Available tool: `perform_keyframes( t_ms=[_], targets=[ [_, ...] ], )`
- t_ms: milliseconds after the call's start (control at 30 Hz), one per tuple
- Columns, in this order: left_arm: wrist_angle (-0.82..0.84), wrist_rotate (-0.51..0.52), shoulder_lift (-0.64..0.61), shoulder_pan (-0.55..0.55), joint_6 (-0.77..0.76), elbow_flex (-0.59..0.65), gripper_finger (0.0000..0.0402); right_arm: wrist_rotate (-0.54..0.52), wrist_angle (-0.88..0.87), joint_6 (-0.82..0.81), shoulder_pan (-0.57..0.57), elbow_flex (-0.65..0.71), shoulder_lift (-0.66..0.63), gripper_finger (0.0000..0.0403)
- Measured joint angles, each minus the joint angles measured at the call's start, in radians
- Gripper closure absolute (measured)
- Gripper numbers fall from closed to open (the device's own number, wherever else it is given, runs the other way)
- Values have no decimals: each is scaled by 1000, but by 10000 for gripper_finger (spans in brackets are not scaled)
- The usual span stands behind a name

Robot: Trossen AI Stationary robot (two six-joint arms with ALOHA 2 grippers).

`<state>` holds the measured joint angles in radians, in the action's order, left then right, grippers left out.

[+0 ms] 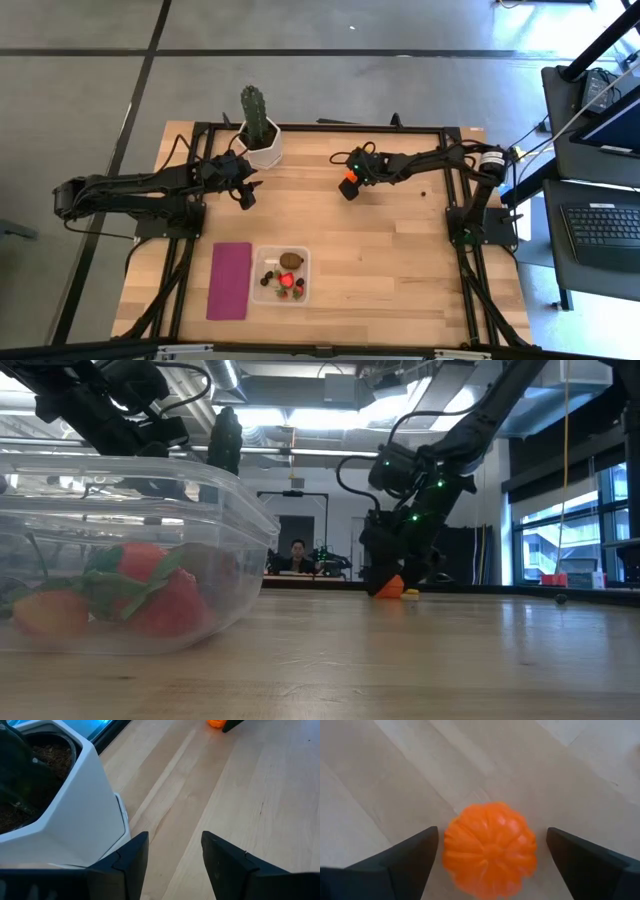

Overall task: Pick and placing Produce into tupperware
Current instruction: Put the pumpkin into the transparent bin

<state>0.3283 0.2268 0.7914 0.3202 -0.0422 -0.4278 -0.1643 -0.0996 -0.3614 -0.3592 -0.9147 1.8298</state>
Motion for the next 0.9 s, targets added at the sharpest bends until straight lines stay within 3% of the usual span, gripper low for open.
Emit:
perform_keyframes(
  t_ms=[400,533,700,900],
  targets=[
    [0,0,0,0,1,0,225,-6,5,1,-2,-1,7,156],
    [0,0,0,0,1,0,225,10,6,-15,-2,-1,0,156],
    [0,0,0,0,1,0,225,160,-2,-53,2,-31,-25,156],
    [0,0,0,0,1,0,225,409,-5,-29,48,-207,-40,156]
  ],
)
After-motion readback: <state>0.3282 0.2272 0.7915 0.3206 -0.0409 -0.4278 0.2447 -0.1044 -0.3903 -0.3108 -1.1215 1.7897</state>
